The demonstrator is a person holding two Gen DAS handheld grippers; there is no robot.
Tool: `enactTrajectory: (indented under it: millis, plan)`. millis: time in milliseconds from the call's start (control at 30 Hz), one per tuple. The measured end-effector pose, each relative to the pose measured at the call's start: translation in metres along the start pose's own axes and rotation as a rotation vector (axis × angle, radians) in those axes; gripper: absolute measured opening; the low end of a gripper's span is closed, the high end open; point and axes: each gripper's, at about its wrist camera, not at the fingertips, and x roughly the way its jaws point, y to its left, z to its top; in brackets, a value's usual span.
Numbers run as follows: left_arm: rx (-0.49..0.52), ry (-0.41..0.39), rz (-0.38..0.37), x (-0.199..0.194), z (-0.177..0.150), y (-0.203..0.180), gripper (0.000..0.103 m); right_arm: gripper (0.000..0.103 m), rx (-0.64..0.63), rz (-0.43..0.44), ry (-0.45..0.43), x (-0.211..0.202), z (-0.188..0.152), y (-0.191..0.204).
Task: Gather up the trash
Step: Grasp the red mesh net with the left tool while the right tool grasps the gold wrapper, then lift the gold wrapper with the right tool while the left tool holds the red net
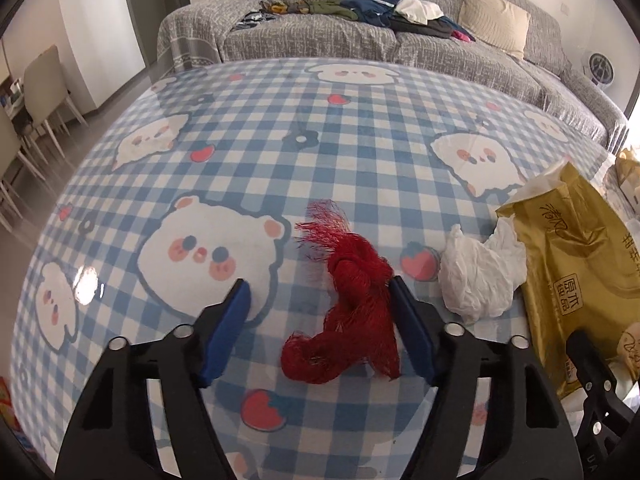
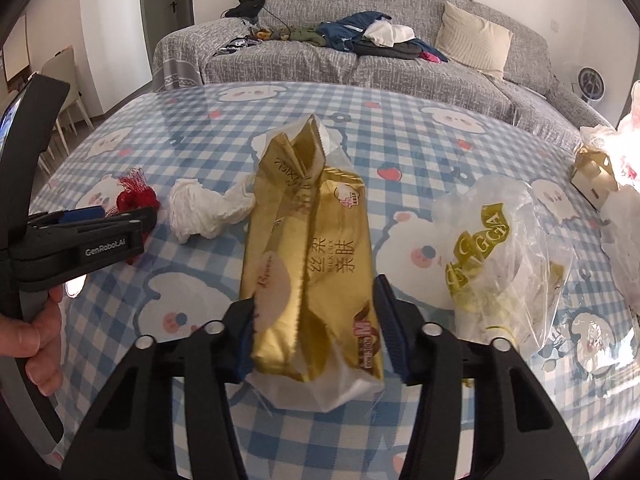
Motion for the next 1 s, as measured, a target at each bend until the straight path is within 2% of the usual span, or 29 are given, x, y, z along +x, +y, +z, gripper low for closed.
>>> enactTrajectory:
  millis: [33,133,167,233,267,633,1000]
  plan:
    - [0.003,0.0,-0.002,0.0,0.0,-0.002,0.055,0.038,-0.003,0.003,0.003,0.001,0.0,0.001]
    - [0.01,0.001,-0.004,-0.002,-0.001,-0.006,0.038,0.035,-0.006,0.005,0.002,0.002,-0.001,0.001]
    - [0.01,0.002,-0.006,-0.003,-0.001,-0.006,0.036,0.034,-0.005,0.009,0.0,0.001,-0.001,0.001]
    - [0.011,0.0,-0.006,-0.004,-0.002,-0.006,0.025,0.03,-0.006,0.011,-0.006,-0.002,-0.001,0.001]
    - [0.011,0.001,-0.008,-0.005,-0.002,-0.006,0.024,0.029,-0.008,0.01,-0.011,-0.004,-0.001,0.002]
    - [0.003,-0.015,-0.029,-0.016,-0.005,-0.004,0.02,0.019,-0.026,0.017,-0.039,-0.014,0.005,0.003]
    - [0.004,-0.026,-0.042,-0.033,-0.006,-0.002,0.02,0.017,-0.038,0.012,-0.067,-0.031,0.008,0.005]
